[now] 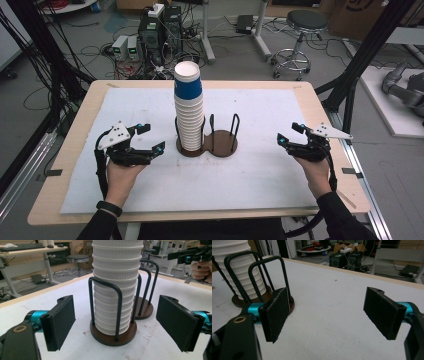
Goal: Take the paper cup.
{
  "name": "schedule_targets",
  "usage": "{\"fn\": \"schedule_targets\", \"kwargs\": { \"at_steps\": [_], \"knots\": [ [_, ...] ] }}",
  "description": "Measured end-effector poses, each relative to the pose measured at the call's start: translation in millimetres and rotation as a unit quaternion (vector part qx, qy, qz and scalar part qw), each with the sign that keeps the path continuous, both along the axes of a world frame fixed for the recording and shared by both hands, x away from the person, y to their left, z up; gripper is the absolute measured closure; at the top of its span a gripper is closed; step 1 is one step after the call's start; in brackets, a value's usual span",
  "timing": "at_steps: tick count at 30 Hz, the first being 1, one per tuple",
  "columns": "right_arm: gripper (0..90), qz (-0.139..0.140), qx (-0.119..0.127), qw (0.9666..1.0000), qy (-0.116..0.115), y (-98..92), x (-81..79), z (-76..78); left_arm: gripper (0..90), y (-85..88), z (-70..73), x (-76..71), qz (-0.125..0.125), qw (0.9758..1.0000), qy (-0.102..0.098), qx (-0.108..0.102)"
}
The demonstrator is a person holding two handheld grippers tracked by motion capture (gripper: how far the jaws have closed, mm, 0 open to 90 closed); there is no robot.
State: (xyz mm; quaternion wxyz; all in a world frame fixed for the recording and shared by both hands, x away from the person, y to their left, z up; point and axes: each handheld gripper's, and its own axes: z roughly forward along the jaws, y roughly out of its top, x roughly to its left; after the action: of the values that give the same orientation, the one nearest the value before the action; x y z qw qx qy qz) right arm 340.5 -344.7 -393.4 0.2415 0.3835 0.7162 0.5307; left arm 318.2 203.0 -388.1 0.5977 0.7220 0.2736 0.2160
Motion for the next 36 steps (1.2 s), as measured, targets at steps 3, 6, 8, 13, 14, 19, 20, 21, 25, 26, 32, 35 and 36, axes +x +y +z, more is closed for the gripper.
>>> {"fn": "schedule_targets", "kwargs": {
  "at_steps": [3, 6, 8, 13, 14, 19, 20, 21, 25, 26, 32, 35, 36],
  "knots": [
    [21.2, 0.003, -0.001, 1.0000, 0.002, 0.2, 1.2, -0.8, 15.6, -0.1, -0.5, 1.1, 0.000, 1.0000, 0.002, 0.000],
    [21.2, -0.002, -0.001, 1.0000, 0.002, -0.1, 0.4, -0.8, 15.6, -0.4, -0.9, 2.4, 0.002, 1.0000, 0.007, 0.001],
    [21.2, -0.002, 0.000, 1.0000, 0.002, -0.3, 0.2, -0.5, 15.6, -1.0, -0.9, 2.5, 0.003, 0.9999, 0.009, 0.003],
    [21.2, -0.004, -0.002, 1.0000, 0.000, -1.2, -1.2, 1.0, 15.6, -1.2, 2.3, 4.2, -0.006, 0.9999, 0.007, -0.004],
    [21.2, -0.005, -0.003, 1.0000, -0.001, -1.3, -1.3, 1.2, 15.6, -2.1, 4.0, 4.7, -0.009, 0.9999, 0.005, -0.001],
    [21.2, -0.008, -0.004, 1.0000, 0.000, -1.6, -0.9, 1.2, 11.9, -7.1, 11.4, 8.5, -0.018, 0.9998, 0.002, 0.005],
    [21.2, -0.010, -0.003, 0.9999, 0.000, -1.4, -1.0, 1.3, 11.0, -8.0, 12.8, 9.4, -0.020, 0.9998, 0.002, 0.005],
    [21.2, -0.009, -0.005, 0.9999, -0.002, -1.4, -0.6, 1.2, 10.5, -8.6, 14.3, 10.2, -0.020, 0.9998, 0.002, 0.005],
    [21.2, -0.009, -0.003, 0.9999, -0.001, -0.5, 0.6, 0.7, 9.3, -11.0, 20.0, 17.2, -0.020, 0.9998, 0.003, -0.006],
    [21.2, -0.009, -0.003, 1.0000, 0.001, -0.3, 1.0, 0.7, 8.6, -11.0, 20.0, 17.2, -0.020, 0.9998, 0.003, -0.006],
    [21.1, -0.004, -0.006, 1.0000, 0.000, 3.1, 3.0, 1.0, 7.2, -22.9, 34.1, 31.1, -0.035, 0.9989, 0.008, -0.031],
    [21.2, -0.002, -0.007, 1.0000, -0.001, 5.1, 4.1, 1.0, 7.2, -28.3, 37.9, 34.6, -0.041, 0.9986, 0.005, -0.032],
    [21.2, -0.002, -0.007, 1.0000, -0.001, 5.1, 4.1, 1.0, 7.2, -30.7, 39.7, 36.5, -0.044, 0.9985, 0.006, -0.031]
  ]
}}
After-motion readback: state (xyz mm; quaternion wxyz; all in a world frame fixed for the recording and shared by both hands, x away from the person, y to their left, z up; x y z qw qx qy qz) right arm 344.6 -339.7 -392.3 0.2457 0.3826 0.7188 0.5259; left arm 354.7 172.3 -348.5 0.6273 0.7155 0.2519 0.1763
